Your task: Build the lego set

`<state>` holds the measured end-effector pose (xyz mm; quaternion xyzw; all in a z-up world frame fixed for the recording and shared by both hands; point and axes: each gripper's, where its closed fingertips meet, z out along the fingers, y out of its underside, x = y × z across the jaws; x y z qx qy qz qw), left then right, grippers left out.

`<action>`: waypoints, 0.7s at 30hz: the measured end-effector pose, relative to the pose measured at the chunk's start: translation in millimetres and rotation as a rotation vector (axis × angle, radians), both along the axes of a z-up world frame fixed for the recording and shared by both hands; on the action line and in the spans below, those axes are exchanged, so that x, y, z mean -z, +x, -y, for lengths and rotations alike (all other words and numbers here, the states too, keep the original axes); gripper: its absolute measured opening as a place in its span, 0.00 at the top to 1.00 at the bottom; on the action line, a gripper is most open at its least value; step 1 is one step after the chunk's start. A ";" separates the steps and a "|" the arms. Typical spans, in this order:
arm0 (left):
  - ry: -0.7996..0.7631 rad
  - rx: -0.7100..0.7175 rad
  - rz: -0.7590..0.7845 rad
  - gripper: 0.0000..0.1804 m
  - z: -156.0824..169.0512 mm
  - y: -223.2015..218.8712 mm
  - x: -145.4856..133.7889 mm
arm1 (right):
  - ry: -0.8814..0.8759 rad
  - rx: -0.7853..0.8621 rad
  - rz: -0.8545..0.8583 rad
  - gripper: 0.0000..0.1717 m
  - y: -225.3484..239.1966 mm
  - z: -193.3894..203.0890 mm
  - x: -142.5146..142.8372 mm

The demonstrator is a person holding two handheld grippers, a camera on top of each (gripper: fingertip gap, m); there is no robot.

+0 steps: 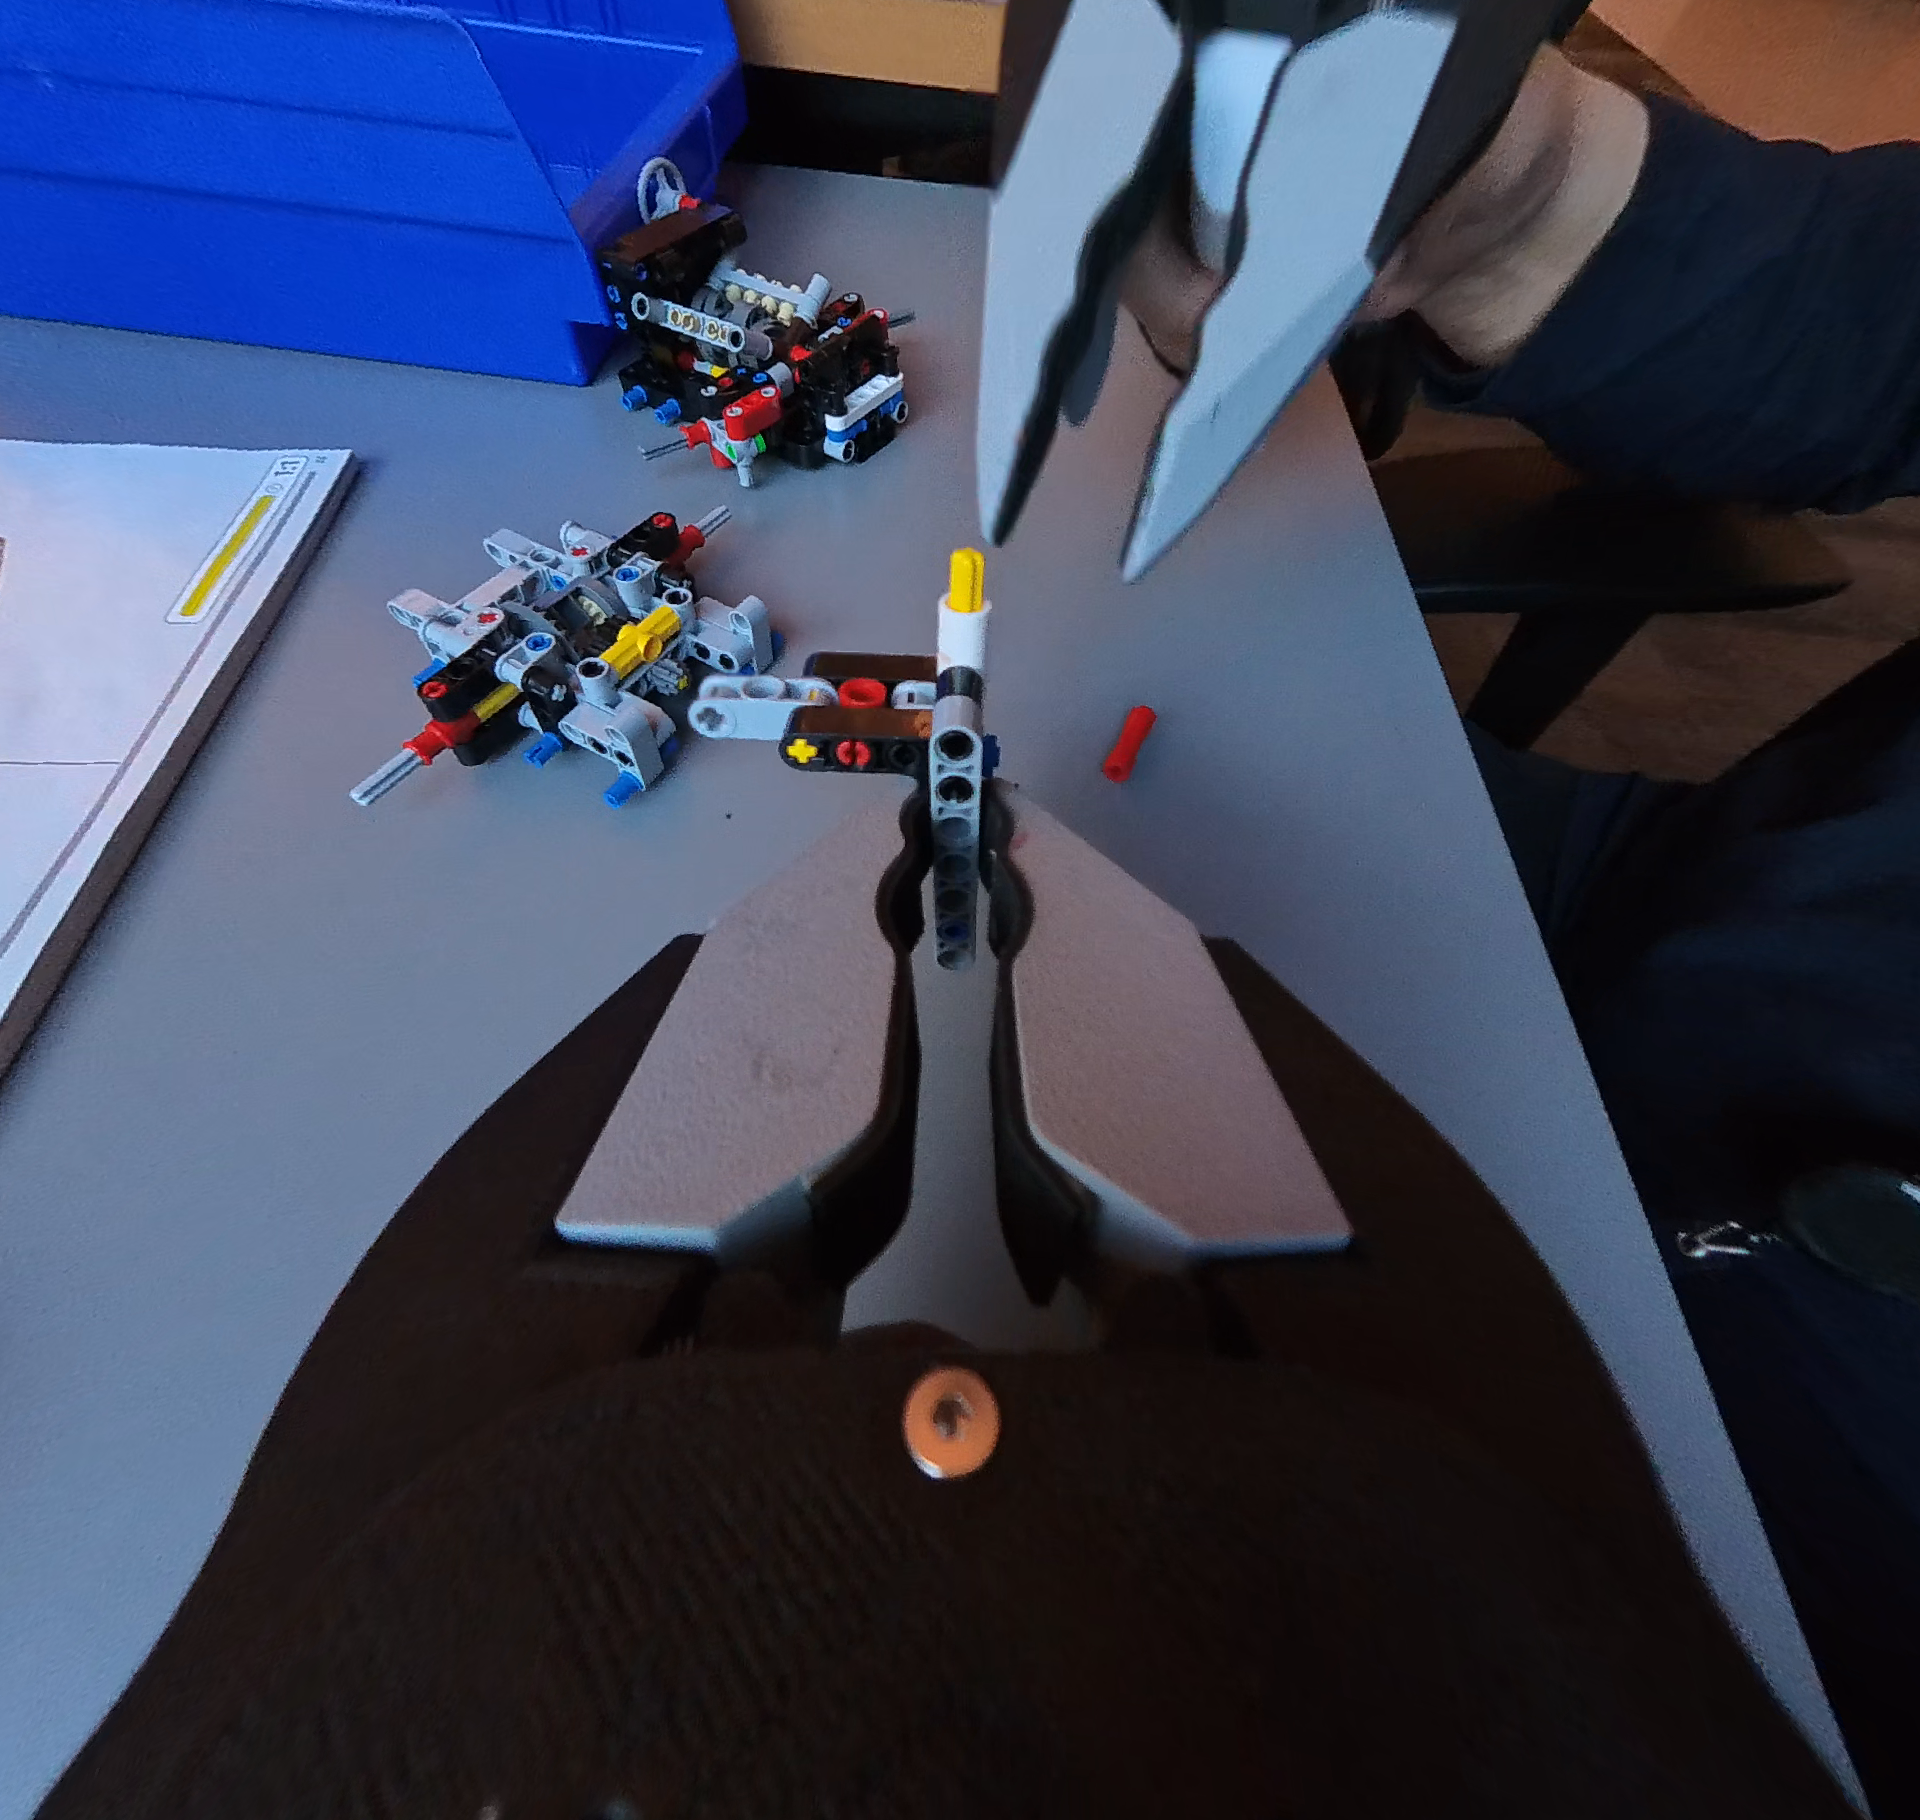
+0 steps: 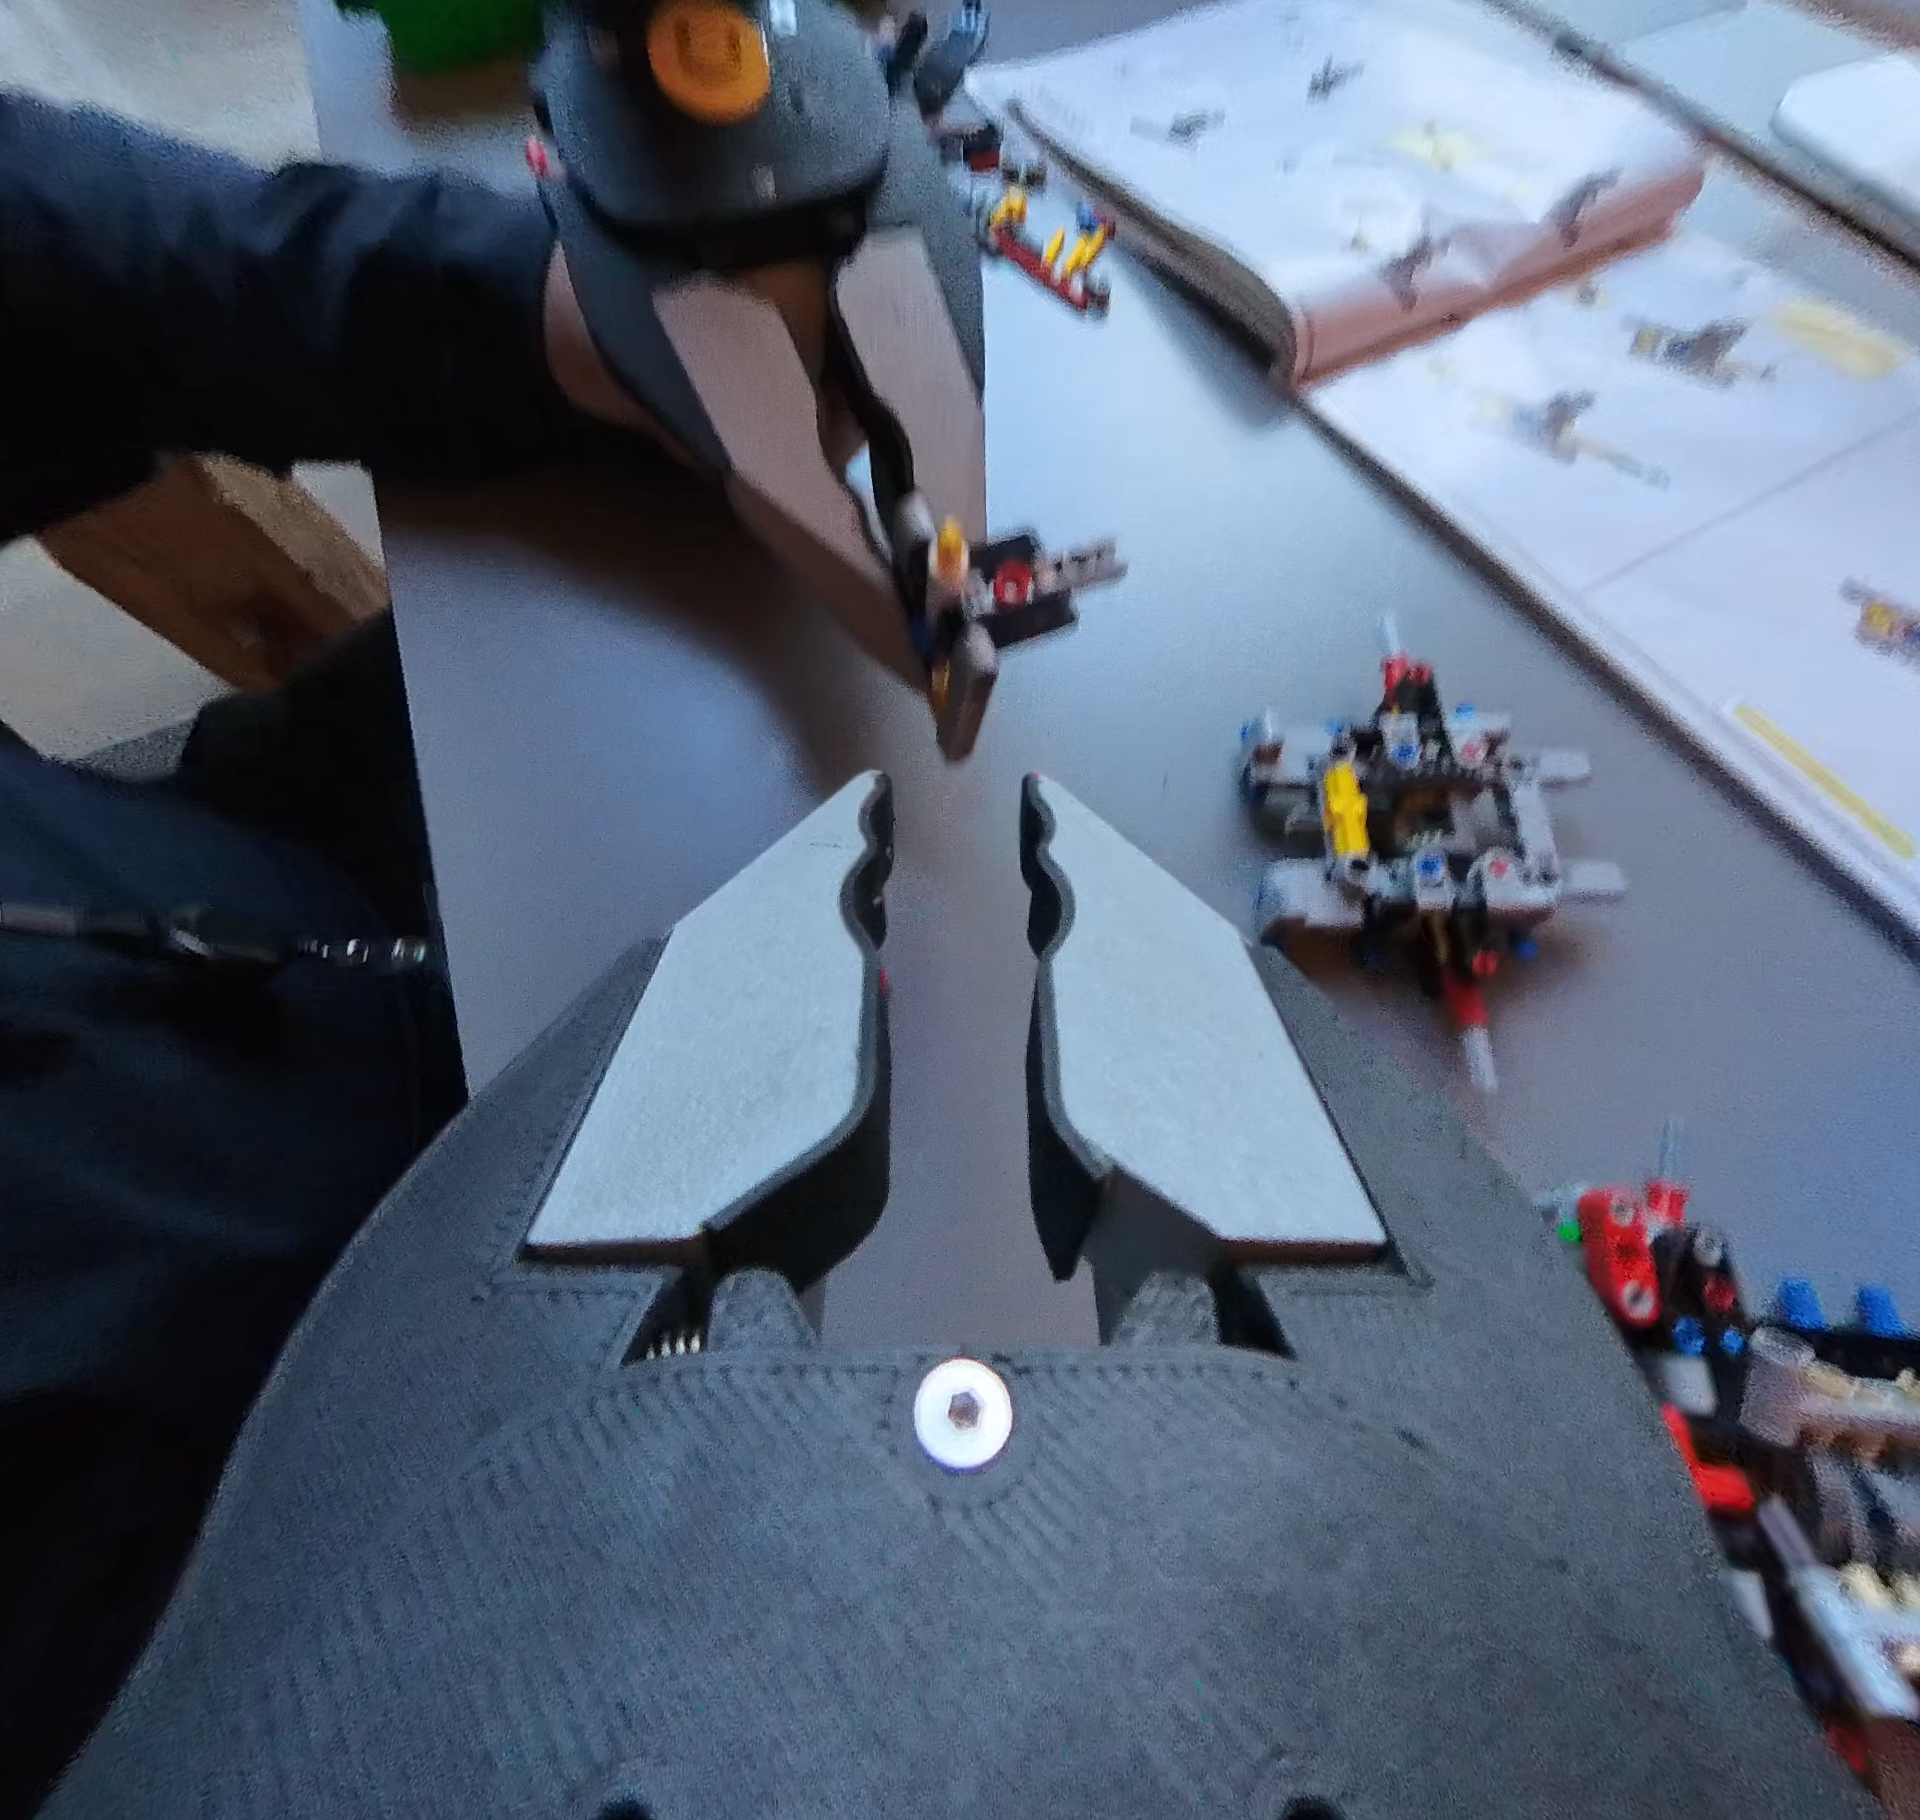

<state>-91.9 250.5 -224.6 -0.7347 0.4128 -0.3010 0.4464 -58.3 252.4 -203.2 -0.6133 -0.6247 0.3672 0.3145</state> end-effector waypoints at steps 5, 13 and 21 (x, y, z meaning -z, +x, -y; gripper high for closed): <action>0.033 -0.037 0.001 0.98 -5.6 -3.7 -2.7 | 0.016 -0.009 0.171 0.88 28.4 12.9 47.2; 0.104 -0.091 -0.105 0.98 -13.0 -11.0 4.4 | 0.132 -0.035 0.273 0.95 30.4 24.2 71.0; 0.227 -0.122 -0.324 0.98 -16.9 -14.8 19.4 | -0.155 -0.038 0.115 0.98 25.9 27.5 47.7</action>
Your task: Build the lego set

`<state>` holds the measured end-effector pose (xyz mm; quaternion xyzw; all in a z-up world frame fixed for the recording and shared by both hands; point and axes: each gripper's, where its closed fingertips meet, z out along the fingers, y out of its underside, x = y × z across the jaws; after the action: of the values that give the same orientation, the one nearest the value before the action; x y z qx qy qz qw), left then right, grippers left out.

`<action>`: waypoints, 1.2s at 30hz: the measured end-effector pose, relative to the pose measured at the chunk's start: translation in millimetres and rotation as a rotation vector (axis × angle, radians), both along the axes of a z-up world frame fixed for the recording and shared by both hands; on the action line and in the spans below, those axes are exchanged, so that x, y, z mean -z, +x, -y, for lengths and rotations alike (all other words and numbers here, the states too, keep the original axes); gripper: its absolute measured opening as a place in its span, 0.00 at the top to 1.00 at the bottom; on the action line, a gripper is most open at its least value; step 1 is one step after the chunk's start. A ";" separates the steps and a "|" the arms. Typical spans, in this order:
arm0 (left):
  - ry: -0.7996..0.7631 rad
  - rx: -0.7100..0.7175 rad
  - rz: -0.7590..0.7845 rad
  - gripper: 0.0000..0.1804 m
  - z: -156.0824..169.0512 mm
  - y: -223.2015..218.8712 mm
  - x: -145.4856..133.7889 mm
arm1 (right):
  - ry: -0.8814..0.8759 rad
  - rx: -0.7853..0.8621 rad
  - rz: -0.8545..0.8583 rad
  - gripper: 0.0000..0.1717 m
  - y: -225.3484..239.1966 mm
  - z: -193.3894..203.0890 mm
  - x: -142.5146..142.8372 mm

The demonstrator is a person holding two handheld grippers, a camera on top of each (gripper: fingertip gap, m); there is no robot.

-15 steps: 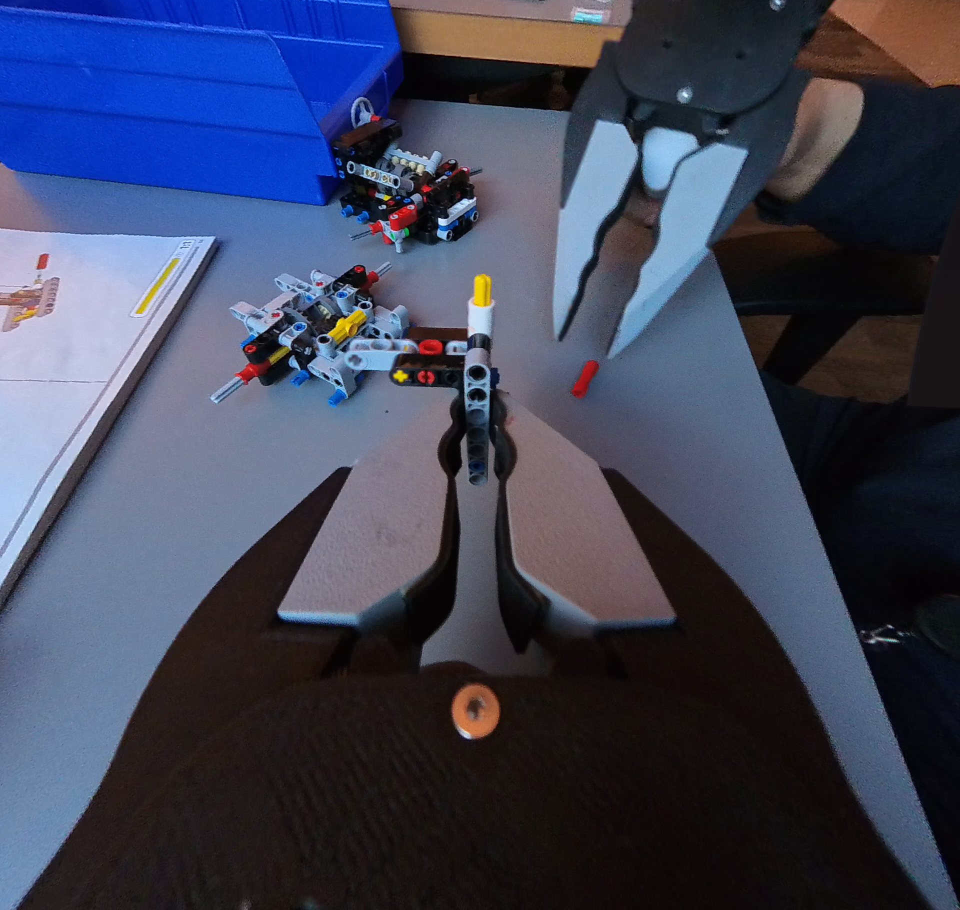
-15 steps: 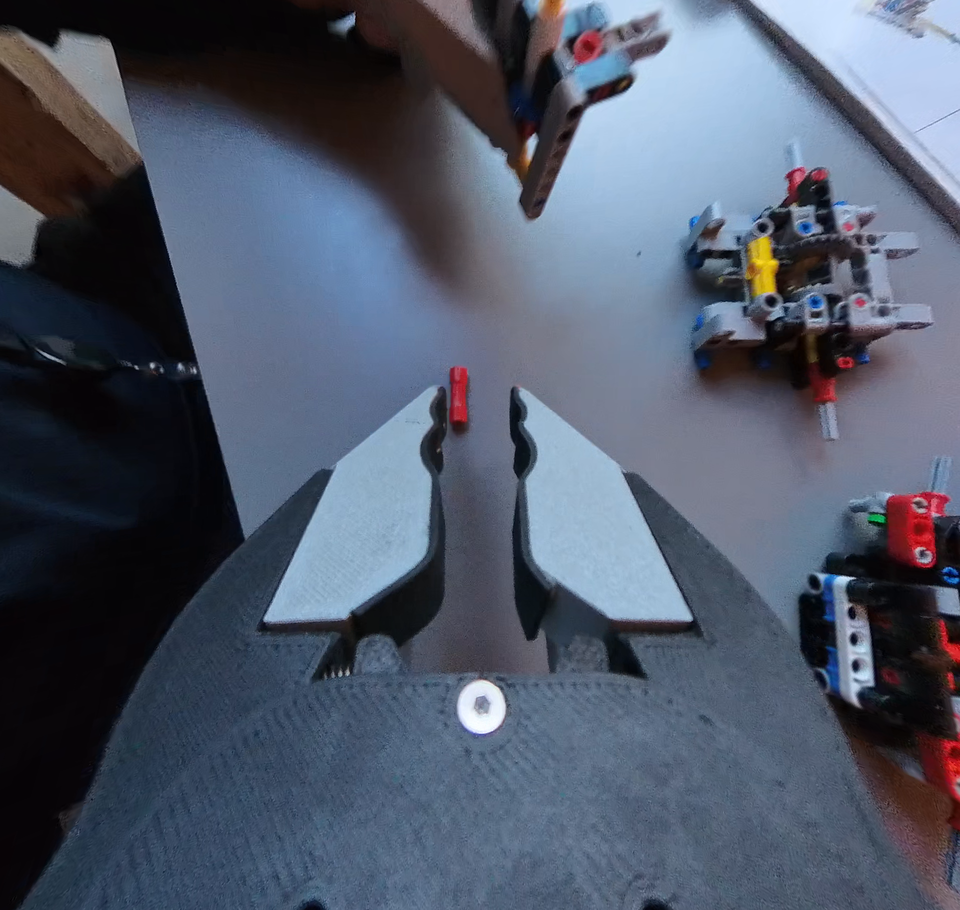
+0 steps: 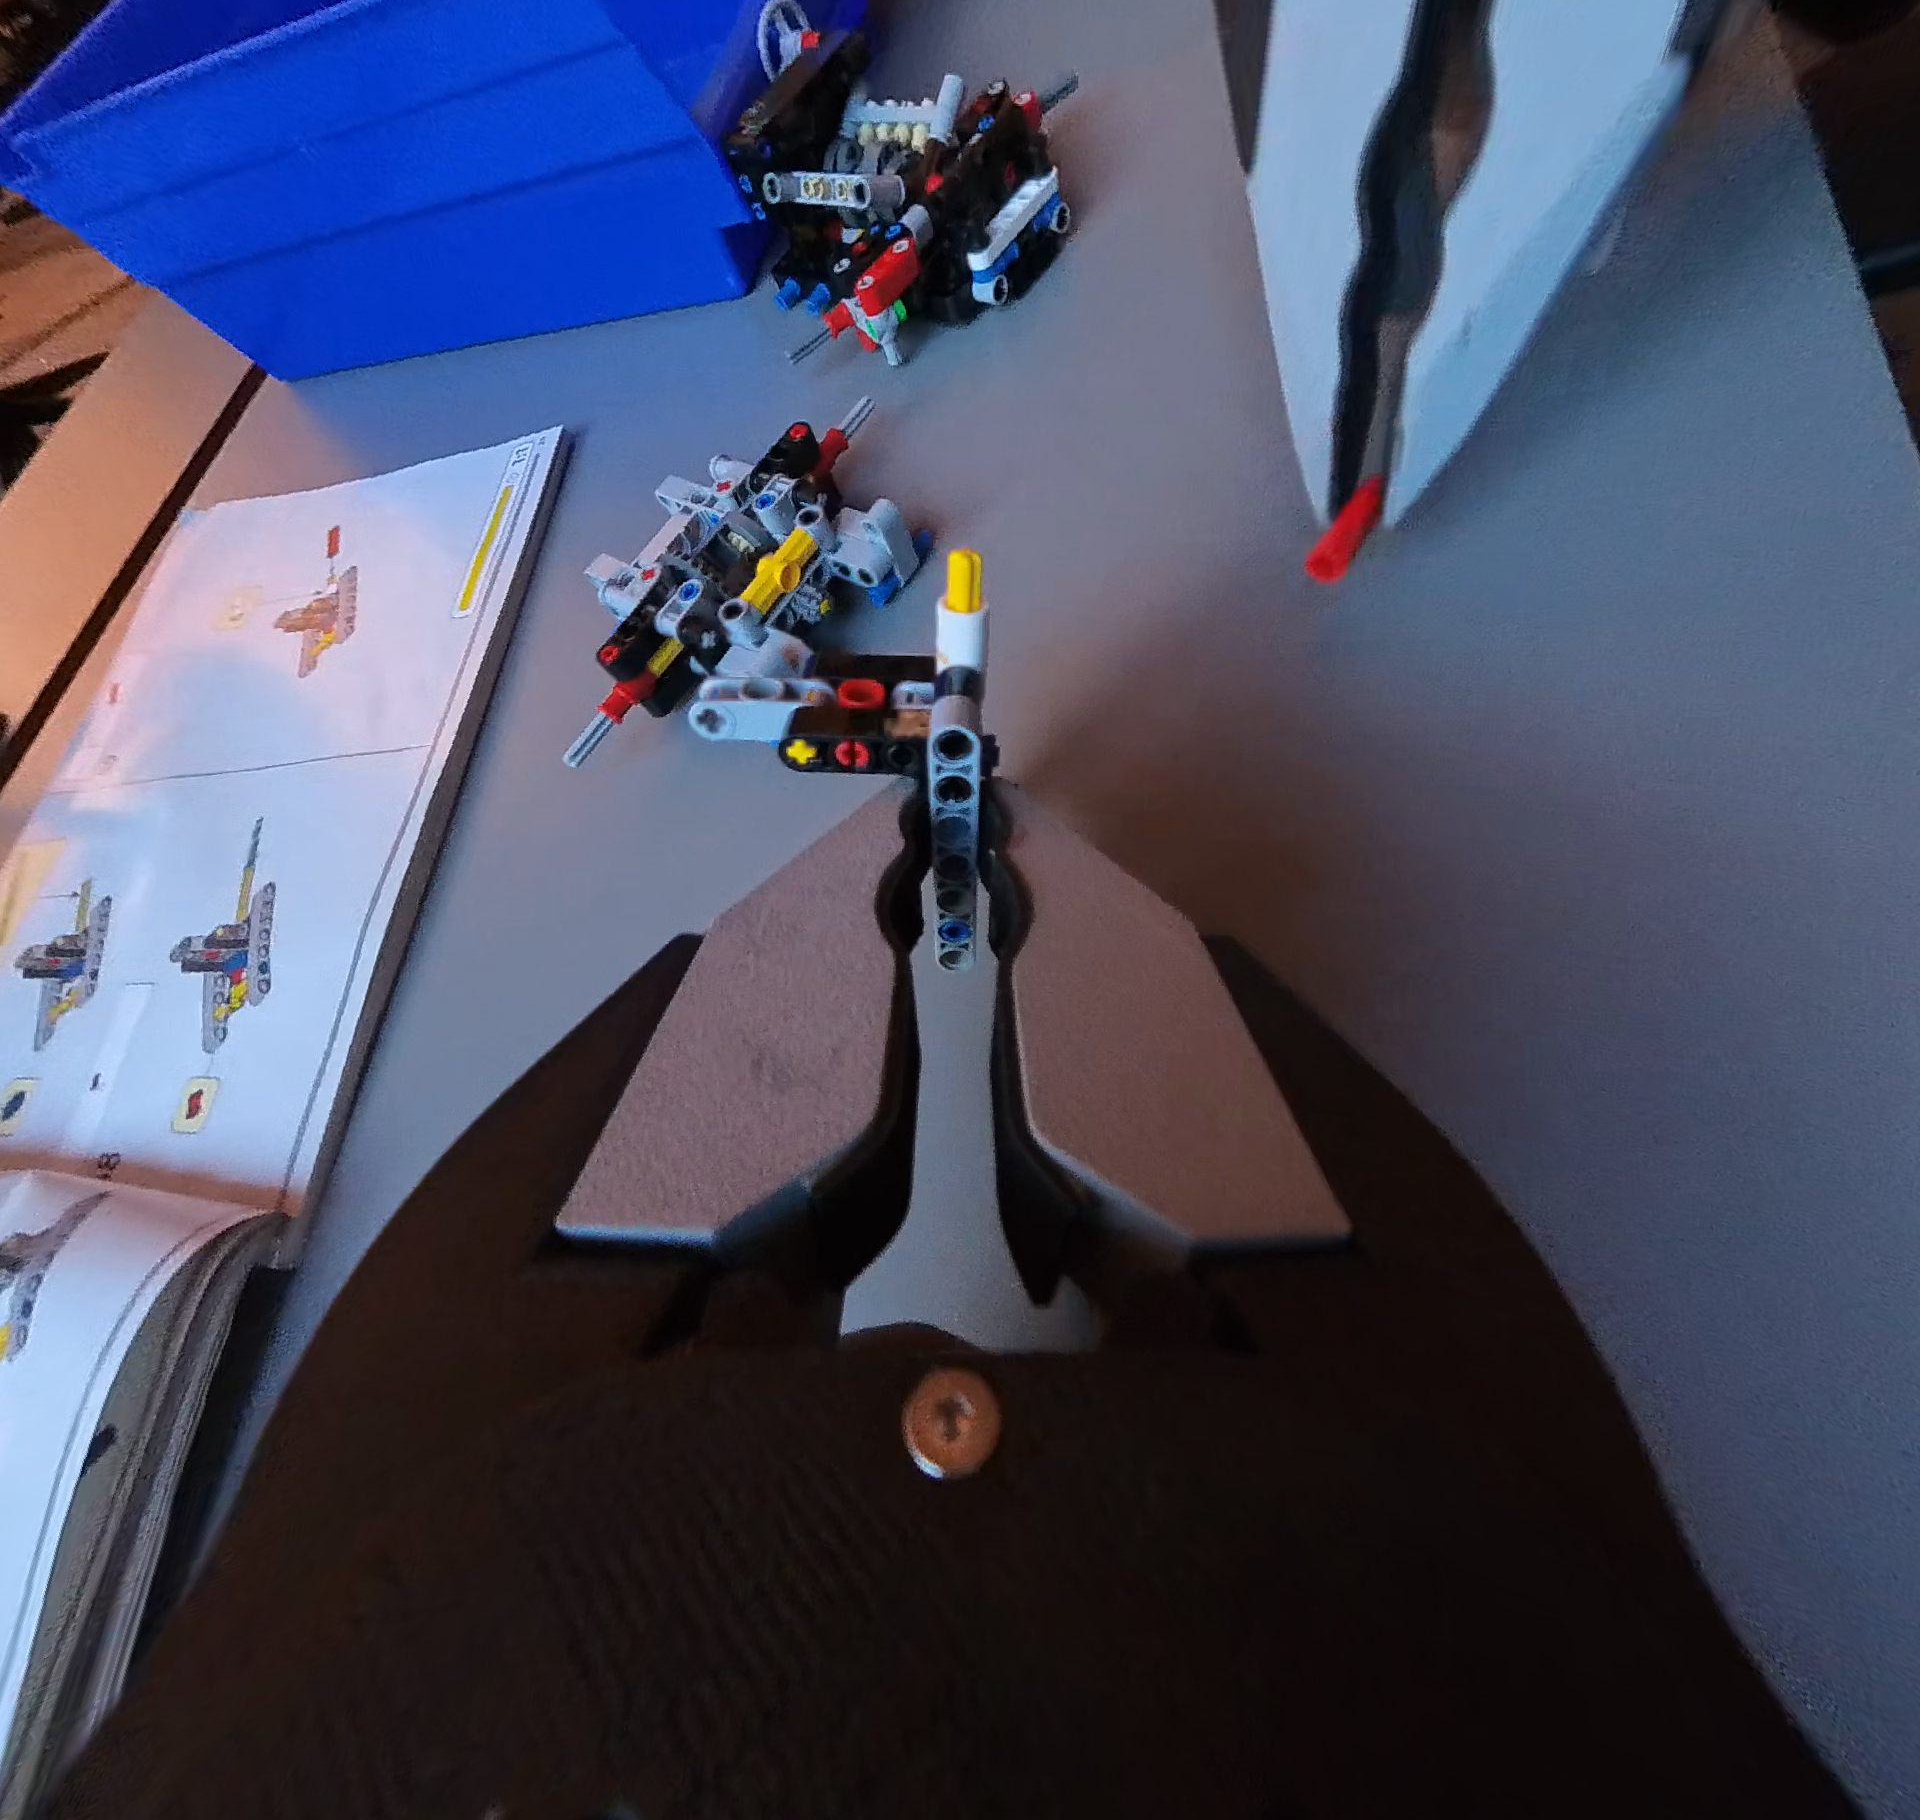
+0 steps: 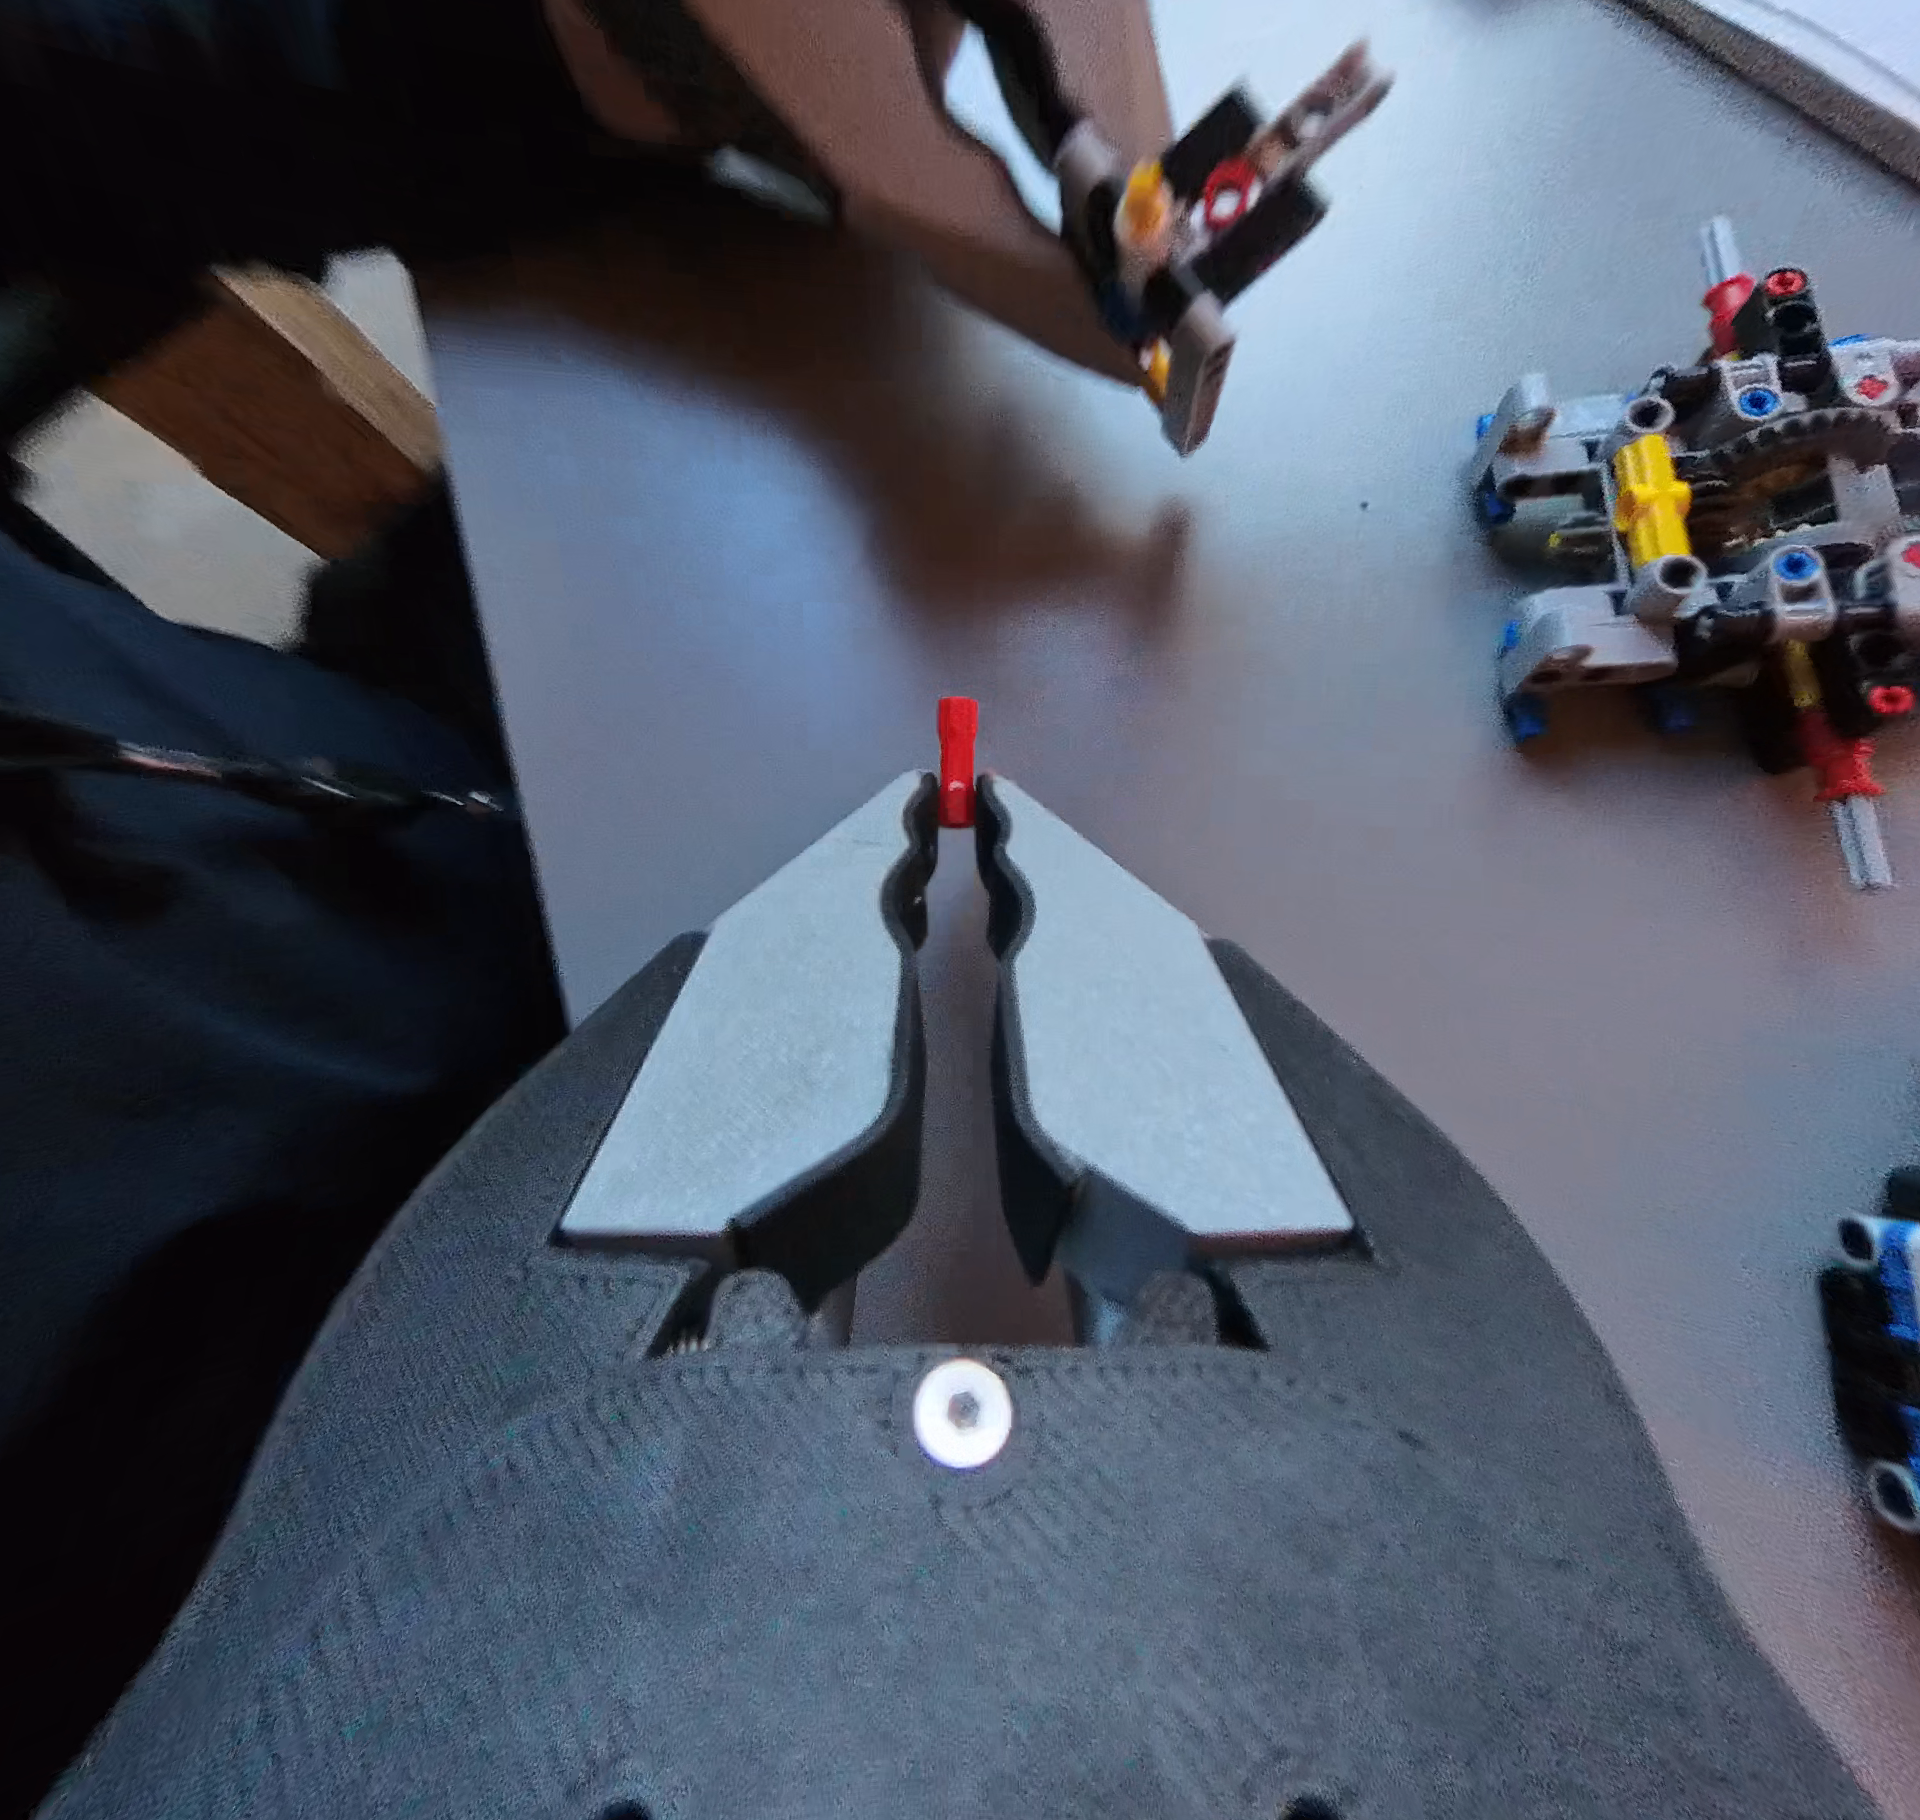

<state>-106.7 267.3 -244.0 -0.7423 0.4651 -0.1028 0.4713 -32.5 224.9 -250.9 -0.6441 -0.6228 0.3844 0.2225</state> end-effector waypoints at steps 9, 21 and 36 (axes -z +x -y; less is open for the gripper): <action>0.036 0.036 -0.008 0.97 6.9 11.9 -5.9 | -0.199 -0.035 -0.161 0.98 0.7 -0.4 -55.6; 0.018 -0.016 -0.074 0.97 -0.6 -1.0 5.3 | 0.133 0.049 0.240 0.98 4.7 -23.5 7.5; 0.016 -0.015 -0.056 0.98 -0.5 -0.2 3.8 | 0.296 0.108 0.350 0.98 32.4 2.4 25.4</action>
<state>-106.9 267.8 -247.7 -0.7448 0.4731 -0.0747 0.4647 -0.1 222.4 -276.3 -0.6937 -0.6661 0.1588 0.2232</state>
